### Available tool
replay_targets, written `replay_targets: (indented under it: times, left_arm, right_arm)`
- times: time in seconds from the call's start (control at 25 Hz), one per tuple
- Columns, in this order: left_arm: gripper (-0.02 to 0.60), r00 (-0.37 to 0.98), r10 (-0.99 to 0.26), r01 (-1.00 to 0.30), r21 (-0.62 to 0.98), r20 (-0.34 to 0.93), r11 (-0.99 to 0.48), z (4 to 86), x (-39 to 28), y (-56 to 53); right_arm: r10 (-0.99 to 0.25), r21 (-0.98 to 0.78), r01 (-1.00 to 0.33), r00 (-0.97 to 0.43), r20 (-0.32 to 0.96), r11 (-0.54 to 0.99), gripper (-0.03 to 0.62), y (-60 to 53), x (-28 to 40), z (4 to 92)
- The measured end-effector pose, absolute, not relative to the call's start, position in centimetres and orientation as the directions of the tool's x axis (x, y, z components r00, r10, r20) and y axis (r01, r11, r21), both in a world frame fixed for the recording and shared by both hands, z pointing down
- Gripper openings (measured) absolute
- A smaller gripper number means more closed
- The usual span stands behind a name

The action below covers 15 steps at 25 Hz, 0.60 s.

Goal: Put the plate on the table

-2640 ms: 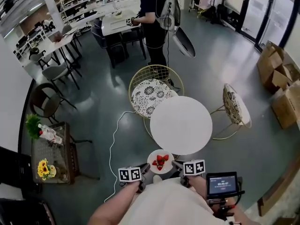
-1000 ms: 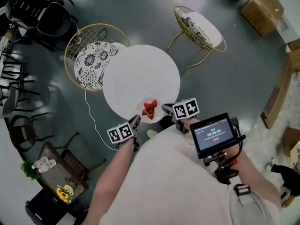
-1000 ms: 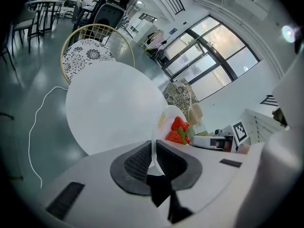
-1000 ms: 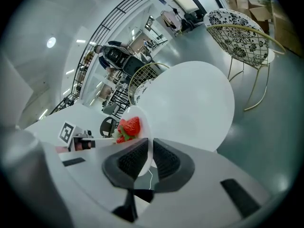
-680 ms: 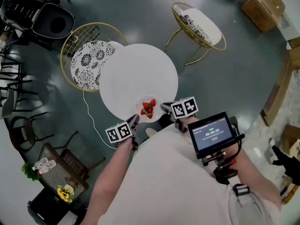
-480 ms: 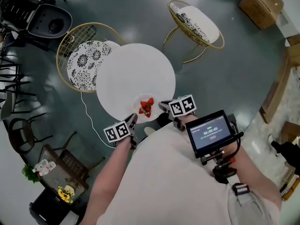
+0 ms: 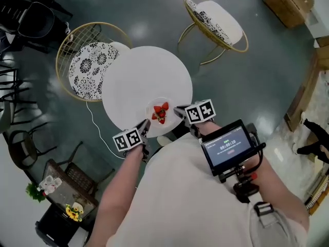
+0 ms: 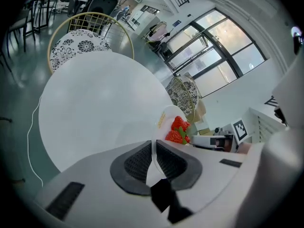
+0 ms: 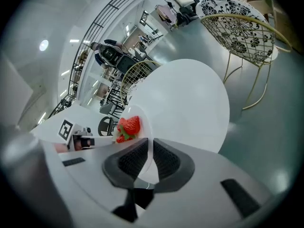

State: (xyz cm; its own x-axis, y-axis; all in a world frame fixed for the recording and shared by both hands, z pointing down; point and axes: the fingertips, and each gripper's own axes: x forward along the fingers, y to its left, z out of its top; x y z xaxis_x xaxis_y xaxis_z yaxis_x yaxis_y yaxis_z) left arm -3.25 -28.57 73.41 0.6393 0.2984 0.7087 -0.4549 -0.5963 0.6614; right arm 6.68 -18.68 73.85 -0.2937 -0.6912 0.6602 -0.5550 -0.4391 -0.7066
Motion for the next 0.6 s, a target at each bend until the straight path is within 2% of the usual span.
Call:
replay_targets:
  times: [0.6]
  left_arm:
    - [0.028, 0.613, 0.278, -0.518, 0.642, 0.739, -0.565, 77.0, 1.1, -30.2]
  right_arm:
    - [-0.66, -0.699, -0.553, -0.319, 0.68, -0.453, 0.031, -20.9, 11.4, 77.7]
